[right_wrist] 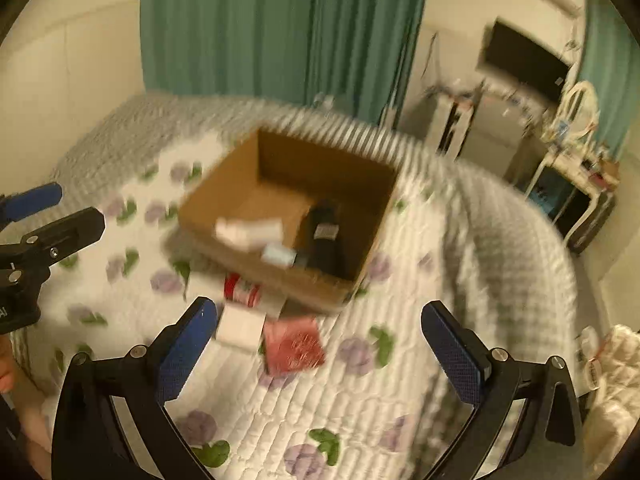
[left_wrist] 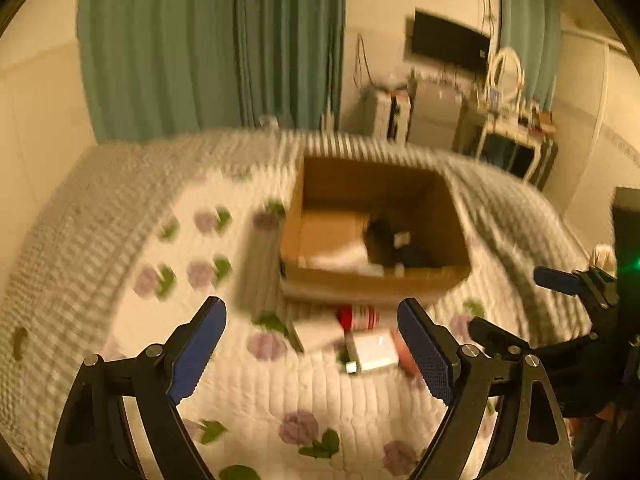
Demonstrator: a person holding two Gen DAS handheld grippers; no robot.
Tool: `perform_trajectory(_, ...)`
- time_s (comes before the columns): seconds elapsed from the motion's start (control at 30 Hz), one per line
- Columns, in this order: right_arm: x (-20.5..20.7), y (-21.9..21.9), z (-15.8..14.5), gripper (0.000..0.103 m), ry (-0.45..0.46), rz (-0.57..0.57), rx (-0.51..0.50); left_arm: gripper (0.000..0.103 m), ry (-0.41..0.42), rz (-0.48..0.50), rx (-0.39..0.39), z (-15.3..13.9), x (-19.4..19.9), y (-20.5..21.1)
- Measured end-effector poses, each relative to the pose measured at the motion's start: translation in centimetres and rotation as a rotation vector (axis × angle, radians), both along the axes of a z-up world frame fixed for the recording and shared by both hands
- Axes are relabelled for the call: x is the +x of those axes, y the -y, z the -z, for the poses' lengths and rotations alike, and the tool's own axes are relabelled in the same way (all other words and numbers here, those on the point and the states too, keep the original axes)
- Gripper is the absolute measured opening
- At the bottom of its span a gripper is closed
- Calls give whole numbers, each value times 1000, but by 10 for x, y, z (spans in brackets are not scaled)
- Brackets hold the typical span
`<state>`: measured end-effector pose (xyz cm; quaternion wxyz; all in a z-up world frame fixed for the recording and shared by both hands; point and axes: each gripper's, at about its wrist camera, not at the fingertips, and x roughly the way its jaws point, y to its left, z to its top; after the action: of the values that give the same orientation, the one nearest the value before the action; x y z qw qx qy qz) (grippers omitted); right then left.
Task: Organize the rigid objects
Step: 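Grasp the pink Romantic Rose card with the right gripper and lift it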
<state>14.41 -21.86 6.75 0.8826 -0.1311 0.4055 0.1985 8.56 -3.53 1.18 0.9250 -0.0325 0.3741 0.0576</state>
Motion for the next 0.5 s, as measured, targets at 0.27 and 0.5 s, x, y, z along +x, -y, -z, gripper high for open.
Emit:
perform_trajectory(0.27, 37, -15, 107, 99, -167, -62, -81, 90, -147, -25, 56, 73, 32, 0)
perform_trajectory(0.5, 49, -39, 164, 73, -232, -178, -169, 90, -204, -16, 70, 96, 47, 4)
